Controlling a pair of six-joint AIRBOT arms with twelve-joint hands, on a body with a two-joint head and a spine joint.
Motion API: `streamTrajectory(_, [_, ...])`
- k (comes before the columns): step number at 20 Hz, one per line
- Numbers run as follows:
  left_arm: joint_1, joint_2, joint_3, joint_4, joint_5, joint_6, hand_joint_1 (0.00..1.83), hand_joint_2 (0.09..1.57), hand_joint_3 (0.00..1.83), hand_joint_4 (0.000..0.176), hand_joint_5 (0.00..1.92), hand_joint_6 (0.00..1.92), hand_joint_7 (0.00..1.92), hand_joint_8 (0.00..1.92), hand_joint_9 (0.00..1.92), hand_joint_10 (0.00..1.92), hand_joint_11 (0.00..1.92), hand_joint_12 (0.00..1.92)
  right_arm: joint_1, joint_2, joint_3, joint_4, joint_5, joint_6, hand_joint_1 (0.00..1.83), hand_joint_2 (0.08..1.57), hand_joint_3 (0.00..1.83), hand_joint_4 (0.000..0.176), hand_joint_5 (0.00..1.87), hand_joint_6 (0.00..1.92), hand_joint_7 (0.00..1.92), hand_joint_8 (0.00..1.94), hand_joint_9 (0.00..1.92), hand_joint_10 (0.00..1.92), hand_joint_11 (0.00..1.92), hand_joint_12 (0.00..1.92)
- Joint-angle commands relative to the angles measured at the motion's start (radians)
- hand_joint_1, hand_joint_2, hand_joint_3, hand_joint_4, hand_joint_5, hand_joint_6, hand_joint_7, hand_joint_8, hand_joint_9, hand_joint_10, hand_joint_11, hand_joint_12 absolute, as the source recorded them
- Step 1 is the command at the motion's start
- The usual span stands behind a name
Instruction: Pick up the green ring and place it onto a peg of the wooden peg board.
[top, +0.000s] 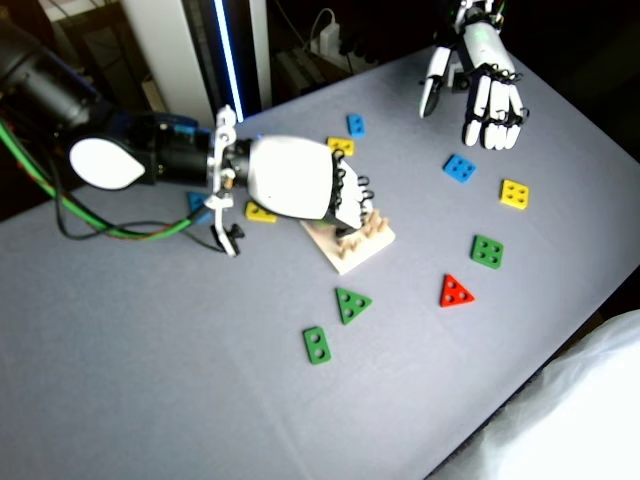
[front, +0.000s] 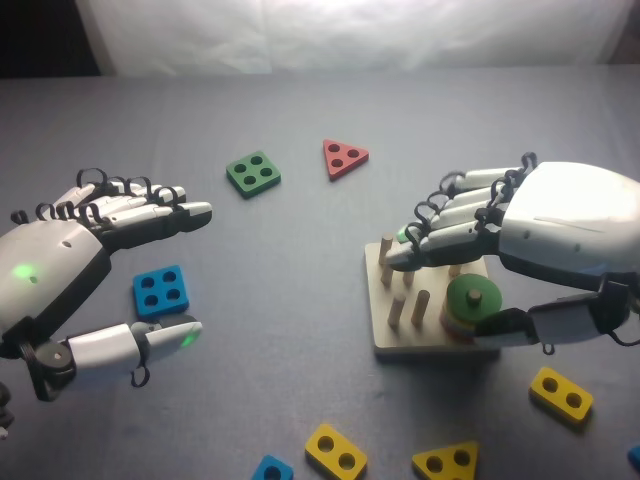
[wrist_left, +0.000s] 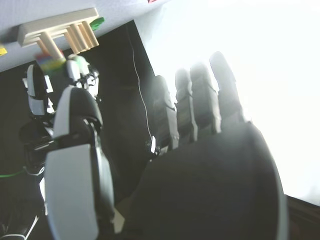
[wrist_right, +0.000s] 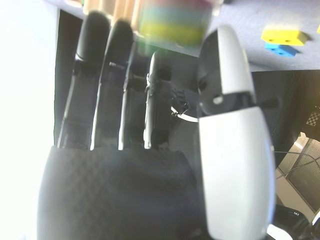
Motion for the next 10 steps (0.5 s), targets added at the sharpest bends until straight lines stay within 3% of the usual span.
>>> streamTrajectory(1, [-0.003, -0.007, -0.001, 0.017, -0.129, -0.008, 0.8, 1.07, 0.0, 0.05, 0.47, 0.0, 0.33, 0.0, 0.27, 0.0, 0.0, 0.64, 0.015, 0.009, -0.006, 0.024, 0.134, 0.01, 1.06, 1.02, 0.0, 0.055, 0.47, 0.0, 0.44, 0.0, 0.5, 0.13, 0.12, 1.11])
streamTrajectory(3, [-0.003, -0.007, -0.002, 0.015, -0.132, -0.009, 0.82, 1.06, 0.0, 0.044, 0.47, 0.0, 0.33, 0.0, 0.27, 0.0, 0.0, 0.66, 0.015, 0.023, -0.016, 0.037, 0.163, 0.011, 1.01, 1.04, 0.0, 0.058, 0.45, 0.0, 0.43, 0.0, 0.48, 0.07, 0.02, 1.11])
streamTrajectory(5, [-0.001, -0.007, -0.003, 0.011, -0.146, -0.014, 0.84, 1.06, 0.0, 0.042, 0.47, 0.0, 0.32, 0.0, 0.27, 0.0, 0.0, 0.7, 0.011, 0.043, -0.032, 0.082, 0.23, 0.011, 1.02, 1.02, 0.0, 0.069, 0.46, 0.0, 0.44, 0.0, 0.47, 0.06, 0.03, 1.12])
streamTrajectory(6, [0.002, -0.006, -0.003, 0.007, -0.161, -0.019, 0.86, 1.06, 0.0, 0.044, 0.48, 0.0, 0.34, 0.0, 0.29, 0.01, 0.0, 0.75, 0.003, 0.053, -0.037, 0.111, 0.264, 0.01, 0.99, 1.03, 0.0, 0.058, 0.47, 0.0, 0.44, 0.0, 0.45, 0.04, 0.0, 1.17])
streamTrajectory(7, [0.006, -0.006, -0.004, -0.001, -0.195, -0.029, 0.81, 1.09, 0.01, 0.056, 0.46, 0.0, 0.32, 0.0, 0.26, 0.0, 0.0, 0.65, -0.017, 0.068, -0.043, 0.168, 0.329, 0.008, 0.93, 1.05, 0.0, 0.068, 0.47, 0.0, 0.47, 0.01, 0.46, 0.04, 0.0, 1.23])
streamTrajectory(8, [0.008, -0.004, -0.007, -0.007, -0.231, -0.036, 0.81, 1.09, 0.0, 0.053, 0.47, 0.0, 0.33, 0.0, 0.27, 0.01, 0.0, 0.68, -0.041, 0.083, -0.048, 0.234, 0.4, 0.008, 0.85, 1.08, 0.0, 0.055, 0.45, 0.0, 0.48, 0.01, 0.48, 0.03, 0.01, 1.22])
streamTrajectory(9, [0.008, 0.0, -0.011, -0.01, -0.264, -0.037, 0.81, 1.09, 0.0, 0.038, 0.46, 0.01, 0.33, 0.0, 0.28, 0.0, 0.0, 0.8, -0.066, 0.099, -0.054, 0.287, 0.473, 0.008, 0.88, 1.05, 0.0, 0.004, 0.51, 0.02, 0.54, 0.02, 0.49, 0.03, 0.0, 1.04])
streamTrajectory(10, [0.008, 0.003, -0.014, -0.01, -0.285, -0.037, 0.76, 1.09, 0.0, 0.048, 0.46, 0.0, 0.35, 0.01, 0.3, 0.01, 0.0, 0.87, -0.083, 0.109, -0.058, 0.323, 0.525, 0.008, 0.8, 1.12, 0.0, 0.0, 0.48, 0.0, 0.51, 0.01, 0.47, 0.01, 0.04, 0.81])
